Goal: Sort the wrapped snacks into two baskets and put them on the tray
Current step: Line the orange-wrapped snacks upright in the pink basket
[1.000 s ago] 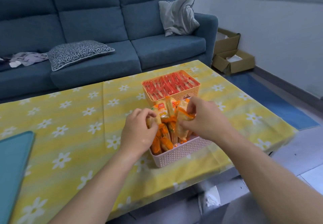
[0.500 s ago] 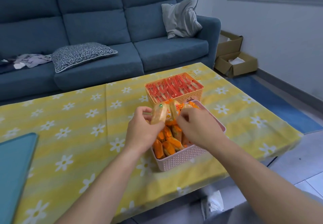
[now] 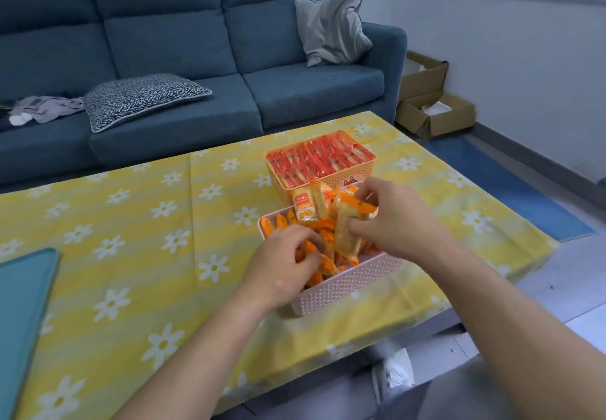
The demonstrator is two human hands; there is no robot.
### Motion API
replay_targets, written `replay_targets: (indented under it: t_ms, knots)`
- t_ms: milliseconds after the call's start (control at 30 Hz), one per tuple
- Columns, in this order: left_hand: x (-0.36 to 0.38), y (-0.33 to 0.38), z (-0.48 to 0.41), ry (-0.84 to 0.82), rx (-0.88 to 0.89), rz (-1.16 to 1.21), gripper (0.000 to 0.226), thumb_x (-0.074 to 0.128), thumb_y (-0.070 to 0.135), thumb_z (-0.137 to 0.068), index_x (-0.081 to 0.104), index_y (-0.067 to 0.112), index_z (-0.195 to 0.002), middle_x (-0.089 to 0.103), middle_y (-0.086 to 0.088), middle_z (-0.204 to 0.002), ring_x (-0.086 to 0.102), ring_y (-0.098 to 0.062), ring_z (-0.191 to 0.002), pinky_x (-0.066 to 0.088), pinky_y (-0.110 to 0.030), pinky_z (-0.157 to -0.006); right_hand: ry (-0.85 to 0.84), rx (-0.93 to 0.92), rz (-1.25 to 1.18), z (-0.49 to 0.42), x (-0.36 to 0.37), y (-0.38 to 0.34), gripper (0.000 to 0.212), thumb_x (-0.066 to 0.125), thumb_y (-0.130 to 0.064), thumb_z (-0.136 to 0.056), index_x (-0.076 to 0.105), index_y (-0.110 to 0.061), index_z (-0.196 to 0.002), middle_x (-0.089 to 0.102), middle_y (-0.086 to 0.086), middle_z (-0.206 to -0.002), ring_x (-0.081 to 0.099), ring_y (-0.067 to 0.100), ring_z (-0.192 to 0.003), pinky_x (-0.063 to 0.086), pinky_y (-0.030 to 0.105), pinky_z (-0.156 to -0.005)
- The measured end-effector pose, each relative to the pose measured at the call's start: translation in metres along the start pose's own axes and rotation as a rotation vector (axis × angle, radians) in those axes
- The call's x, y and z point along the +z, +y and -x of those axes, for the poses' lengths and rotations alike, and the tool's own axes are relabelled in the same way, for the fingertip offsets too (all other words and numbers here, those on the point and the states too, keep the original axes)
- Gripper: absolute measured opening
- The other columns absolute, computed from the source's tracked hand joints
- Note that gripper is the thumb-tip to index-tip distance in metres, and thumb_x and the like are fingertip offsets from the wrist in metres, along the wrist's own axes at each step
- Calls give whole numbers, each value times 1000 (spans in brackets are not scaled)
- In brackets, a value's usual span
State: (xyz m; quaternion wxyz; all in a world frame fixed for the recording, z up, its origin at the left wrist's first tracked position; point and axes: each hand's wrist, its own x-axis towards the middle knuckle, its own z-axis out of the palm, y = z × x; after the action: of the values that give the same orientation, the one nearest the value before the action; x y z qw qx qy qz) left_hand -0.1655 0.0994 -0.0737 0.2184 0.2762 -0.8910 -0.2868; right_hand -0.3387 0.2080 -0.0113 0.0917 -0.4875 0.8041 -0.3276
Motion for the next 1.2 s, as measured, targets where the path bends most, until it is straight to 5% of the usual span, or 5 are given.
replay_targets:
  t_ms: [200,433,600,767,1200]
  knots:
    - [-4,-9,5,-138,96,-272,32,42,41,-73,72,40,-83,66,22,-89,49,-8,-86,45,-33,-78,-64,-46,238,12,40,-3,25,70,-32,-80,46,-24,-81,64,1,-86,62,26,-80,40,30,-52]
    - [-8,-11,-38,250,-218,-48,9,60,30,-87,59,38,-91,59,17,-93,58,-4,-83,53,-33,-71,-304,82,437,12,52,-6,28,49,-37,-90,45,-21,-67,51,-2,-74,55,29,-70,39,34,-62]
    - [4,0,-66,280,-238,-69,12,60,31,-90,56,36,-100,53,10,-105,54,-12,-94,42,-25,-66,202,-54,316,-7,27,4,18,58,-34,-84,68,-27,-98,68,-4,-93,64,22,-83,50,30,-61]
    - [15,11,-44,205,5,-59,12,58,20,-79,60,32,-80,57,17,-88,53,-10,-89,43,-29,-72,-65,-16,414,-26,23,20,61,57,-33,-86,43,-29,-145,59,-1,-137,55,30,-121,46,44,-95]
    - [17,6,-10,-254,128,-276,51,32,34,-75,71,38,-107,65,23,-115,48,-10,-103,45,-35,-92,-98,185,-458,-4,5,29,41,86,-20,-72,56,-31,-97,68,-10,-79,67,1,-62,52,21,-52]
